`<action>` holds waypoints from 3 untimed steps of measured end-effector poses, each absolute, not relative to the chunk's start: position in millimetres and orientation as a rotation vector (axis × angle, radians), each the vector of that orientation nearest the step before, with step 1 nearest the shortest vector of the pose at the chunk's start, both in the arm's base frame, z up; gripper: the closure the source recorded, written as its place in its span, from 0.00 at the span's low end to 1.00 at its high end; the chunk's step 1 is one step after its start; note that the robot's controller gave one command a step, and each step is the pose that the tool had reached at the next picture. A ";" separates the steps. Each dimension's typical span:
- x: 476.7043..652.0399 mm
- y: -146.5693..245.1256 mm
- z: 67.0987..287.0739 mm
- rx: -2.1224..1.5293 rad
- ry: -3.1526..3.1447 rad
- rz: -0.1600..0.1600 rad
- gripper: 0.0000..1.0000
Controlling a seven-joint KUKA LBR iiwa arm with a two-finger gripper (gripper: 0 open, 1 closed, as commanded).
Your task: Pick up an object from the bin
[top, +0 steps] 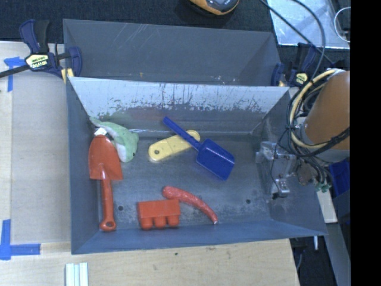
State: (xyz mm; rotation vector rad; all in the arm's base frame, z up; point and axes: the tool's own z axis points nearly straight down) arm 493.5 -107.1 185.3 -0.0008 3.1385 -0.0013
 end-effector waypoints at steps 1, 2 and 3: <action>580.0 -62.2 68.7 0.071 3.143 0.003 0.00; 584.0 -74.8 146.6 0.237 3.125 -0.001 0.00; 573.6 -25.2 99.8 0.440 3.112 0.003 0.00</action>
Offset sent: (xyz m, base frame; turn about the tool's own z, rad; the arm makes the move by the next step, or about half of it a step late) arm 0.0896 0.0327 -0.0392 0.1543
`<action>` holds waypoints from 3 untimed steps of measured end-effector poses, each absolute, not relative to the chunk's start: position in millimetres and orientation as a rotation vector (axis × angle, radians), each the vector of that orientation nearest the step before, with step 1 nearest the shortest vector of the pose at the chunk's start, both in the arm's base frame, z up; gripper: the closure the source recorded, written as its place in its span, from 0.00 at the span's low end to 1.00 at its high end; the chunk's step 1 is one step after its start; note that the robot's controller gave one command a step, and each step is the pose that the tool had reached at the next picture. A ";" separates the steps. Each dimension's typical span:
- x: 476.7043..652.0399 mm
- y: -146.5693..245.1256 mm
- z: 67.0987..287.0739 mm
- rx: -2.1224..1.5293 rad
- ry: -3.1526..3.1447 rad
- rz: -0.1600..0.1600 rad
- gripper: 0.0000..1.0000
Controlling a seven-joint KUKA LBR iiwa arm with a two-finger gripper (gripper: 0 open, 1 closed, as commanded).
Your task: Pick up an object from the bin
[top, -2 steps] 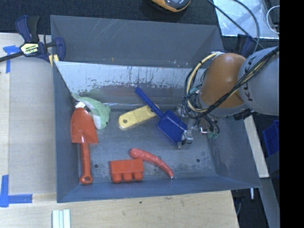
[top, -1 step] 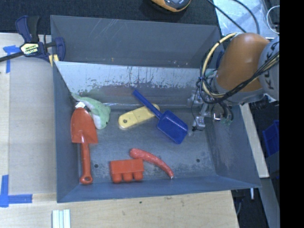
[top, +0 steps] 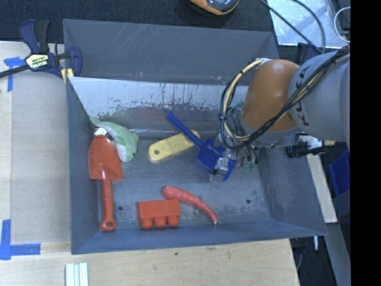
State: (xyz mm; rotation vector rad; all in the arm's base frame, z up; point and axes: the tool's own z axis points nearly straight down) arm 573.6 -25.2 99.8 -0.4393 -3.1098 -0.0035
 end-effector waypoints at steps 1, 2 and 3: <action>616.8 -38.4 70.5 -0.413 -3.123 0.001 0.00; 573.9 -24.4 70.5 -0.806 -3.037 -0.004 1.00; 573.9 -24.4 70.5 -0.805 -3.038 -0.004 1.00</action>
Offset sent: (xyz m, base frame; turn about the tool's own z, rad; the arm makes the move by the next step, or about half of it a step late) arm -0.0004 0.0011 -0.0298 0.2407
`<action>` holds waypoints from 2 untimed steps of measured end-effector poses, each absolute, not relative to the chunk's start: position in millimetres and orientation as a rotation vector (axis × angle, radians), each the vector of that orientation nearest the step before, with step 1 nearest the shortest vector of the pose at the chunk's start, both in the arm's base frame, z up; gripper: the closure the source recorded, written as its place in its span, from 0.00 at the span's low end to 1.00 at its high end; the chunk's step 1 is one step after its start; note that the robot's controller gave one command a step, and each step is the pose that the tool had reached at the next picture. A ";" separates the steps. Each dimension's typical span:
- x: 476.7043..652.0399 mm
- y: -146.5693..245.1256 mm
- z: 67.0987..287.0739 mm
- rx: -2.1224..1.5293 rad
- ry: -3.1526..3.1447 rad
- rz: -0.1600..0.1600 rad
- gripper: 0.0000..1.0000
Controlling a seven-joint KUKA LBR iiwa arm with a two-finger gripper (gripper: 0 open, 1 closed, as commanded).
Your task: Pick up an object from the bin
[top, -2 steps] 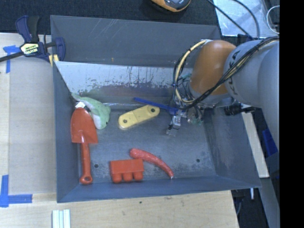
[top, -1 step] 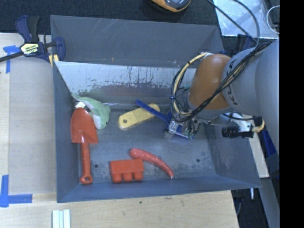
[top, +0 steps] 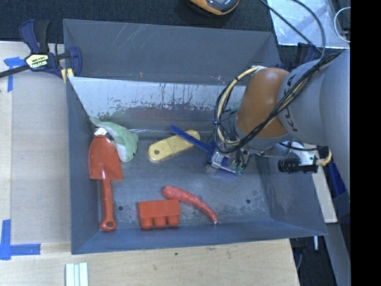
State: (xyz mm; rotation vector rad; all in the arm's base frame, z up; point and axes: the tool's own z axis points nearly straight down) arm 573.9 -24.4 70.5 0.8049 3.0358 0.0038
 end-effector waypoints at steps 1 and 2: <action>572.8 -24.5 74.5 0.805 3.038 0.003 1.00; 571.1 -24.7 92.0 0.806 3.045 0.000 1.00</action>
Offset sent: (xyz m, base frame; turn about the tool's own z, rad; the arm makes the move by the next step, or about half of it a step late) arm 0.0001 0.0000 0.0866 0.0000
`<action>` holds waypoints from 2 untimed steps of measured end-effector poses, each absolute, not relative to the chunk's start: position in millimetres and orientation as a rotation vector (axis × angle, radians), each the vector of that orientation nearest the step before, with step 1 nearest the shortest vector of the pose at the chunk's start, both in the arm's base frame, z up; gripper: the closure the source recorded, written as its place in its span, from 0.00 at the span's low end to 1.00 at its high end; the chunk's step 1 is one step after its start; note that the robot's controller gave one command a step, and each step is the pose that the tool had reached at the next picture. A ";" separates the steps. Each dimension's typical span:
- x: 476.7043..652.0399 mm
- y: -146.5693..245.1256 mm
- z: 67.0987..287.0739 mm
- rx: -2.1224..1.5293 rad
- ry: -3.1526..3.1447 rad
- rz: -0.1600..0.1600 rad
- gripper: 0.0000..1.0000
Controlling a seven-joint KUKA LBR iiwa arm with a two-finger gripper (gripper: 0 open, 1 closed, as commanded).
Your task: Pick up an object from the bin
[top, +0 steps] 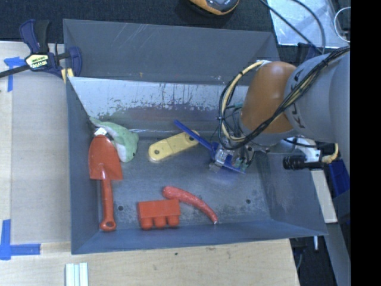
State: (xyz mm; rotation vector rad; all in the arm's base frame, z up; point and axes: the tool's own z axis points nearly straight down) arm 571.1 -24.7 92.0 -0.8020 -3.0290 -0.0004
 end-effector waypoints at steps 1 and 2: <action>572.2 -24.9 116.6 -0.803 -3.033 -0.002 1.00; 573.5 -25.1 138.0 -0.804 -3.037 -0.003 1.00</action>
Offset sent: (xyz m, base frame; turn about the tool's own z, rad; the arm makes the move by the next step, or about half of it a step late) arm 0.0000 0.0000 0.1035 0.0000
